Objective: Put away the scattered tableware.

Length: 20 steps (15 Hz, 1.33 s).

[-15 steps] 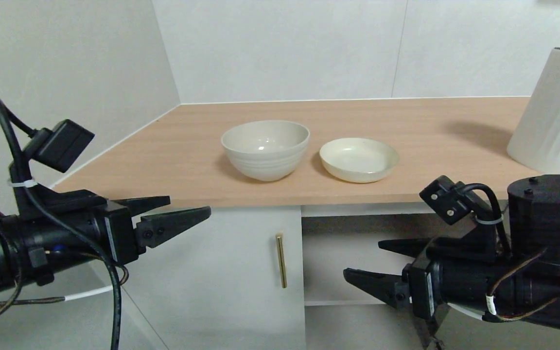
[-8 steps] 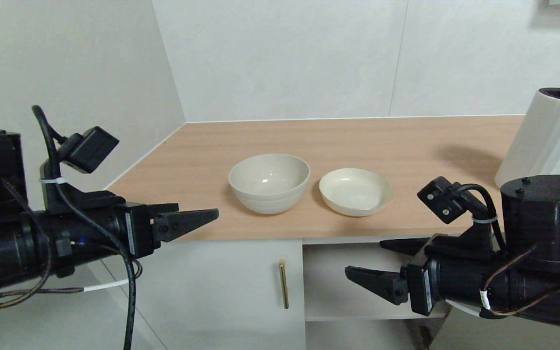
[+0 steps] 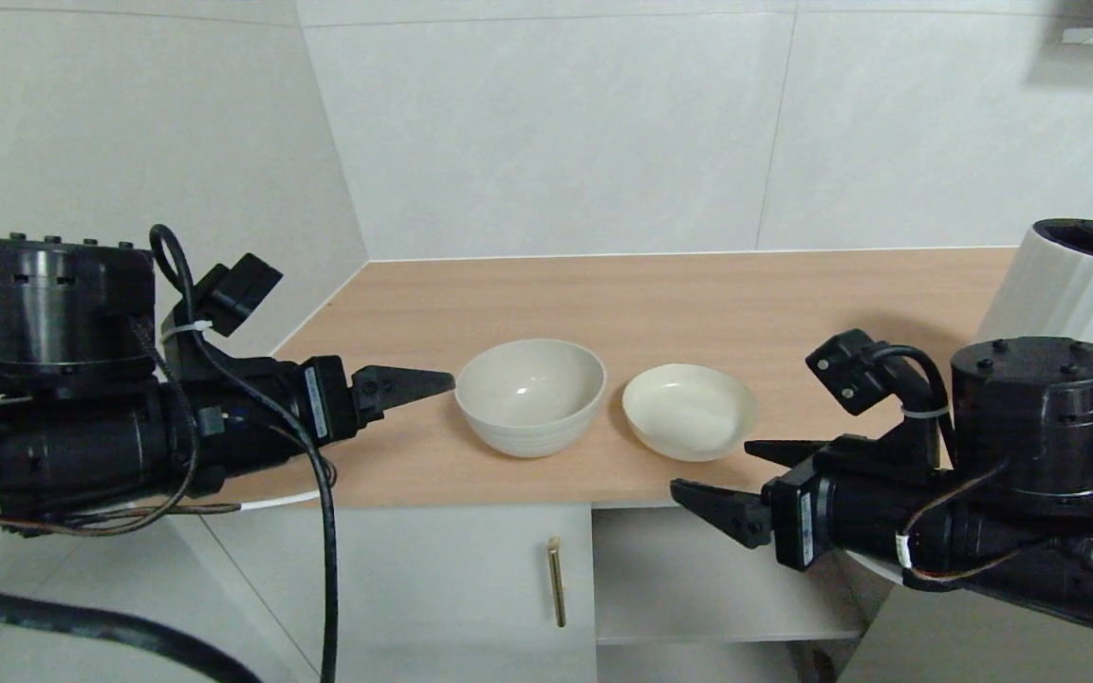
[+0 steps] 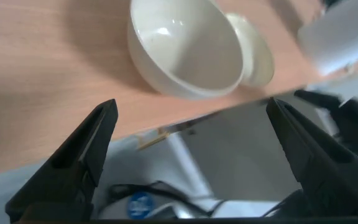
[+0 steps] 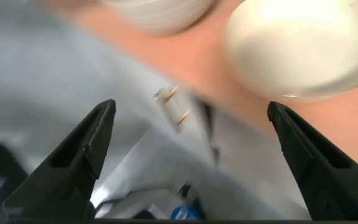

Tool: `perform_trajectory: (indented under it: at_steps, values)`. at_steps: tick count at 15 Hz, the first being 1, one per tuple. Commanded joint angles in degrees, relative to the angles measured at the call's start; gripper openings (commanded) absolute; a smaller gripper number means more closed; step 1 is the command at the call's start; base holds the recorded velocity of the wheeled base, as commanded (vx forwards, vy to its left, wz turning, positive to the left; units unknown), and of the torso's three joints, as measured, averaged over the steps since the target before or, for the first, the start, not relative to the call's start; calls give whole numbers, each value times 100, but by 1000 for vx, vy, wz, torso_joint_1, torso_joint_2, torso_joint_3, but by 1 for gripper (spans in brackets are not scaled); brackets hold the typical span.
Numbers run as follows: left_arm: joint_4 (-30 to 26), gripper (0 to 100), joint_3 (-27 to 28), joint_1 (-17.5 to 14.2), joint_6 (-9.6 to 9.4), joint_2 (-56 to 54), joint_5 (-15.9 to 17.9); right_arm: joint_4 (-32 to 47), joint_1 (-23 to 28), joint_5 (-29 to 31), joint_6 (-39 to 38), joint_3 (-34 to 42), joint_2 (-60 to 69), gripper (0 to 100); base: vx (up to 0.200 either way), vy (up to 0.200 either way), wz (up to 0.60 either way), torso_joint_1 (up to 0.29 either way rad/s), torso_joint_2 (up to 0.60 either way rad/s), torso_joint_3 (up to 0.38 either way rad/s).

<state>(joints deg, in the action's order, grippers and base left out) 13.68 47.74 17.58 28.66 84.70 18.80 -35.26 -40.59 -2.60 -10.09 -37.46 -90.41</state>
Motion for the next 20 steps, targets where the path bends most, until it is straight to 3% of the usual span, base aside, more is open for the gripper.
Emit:
perform_trajectory:
  at_steps: [1, 4, 6, 11, 12, 14, 20]
  values:
    - [-5, 100, 139, 0, 184, 275, 1, 63, -1, 66, -10, -156, -249, 100, 0, 0, 0, 0, 0, 0]
    - [12, 100, 306, 0, 597, 504, -34, 1557, 8, 497, -652, -1132, -214, 100, 0, 0, 0, 0, 0, 0]
    - [21, 100, 491, 0, 1001, 679, -271, 2181, 140, 611, -1179, -1685, -241, 100, 0, 0, 0, 0, 0, 0]
    - [21, 100, 746, 290, 1045, 1277, -1124, 2603, 298, 1376, -1566, -2222, -540, 100, 0, 0, 0, 0, 0, 0]
    - [21, 100, 834, 387, 1142, 1418, -1265, 2611, 359, 1525, -1566, -2318, -619, 100, 0, 0, 0, 0, 0, 0]
    - [21, 100, 886, 527, 1326, 1558, -1379, 2611, 412, 1666, -1566, -2389, -724, 100, 0, 0, 0, 0, 0, 0]
    - [30, 100, 930, 536, 1335, 1743, -1405, 2611, 447, 1675, -1566, -2380, -777, 100, 0, 0, 0, 0, 0, 0]
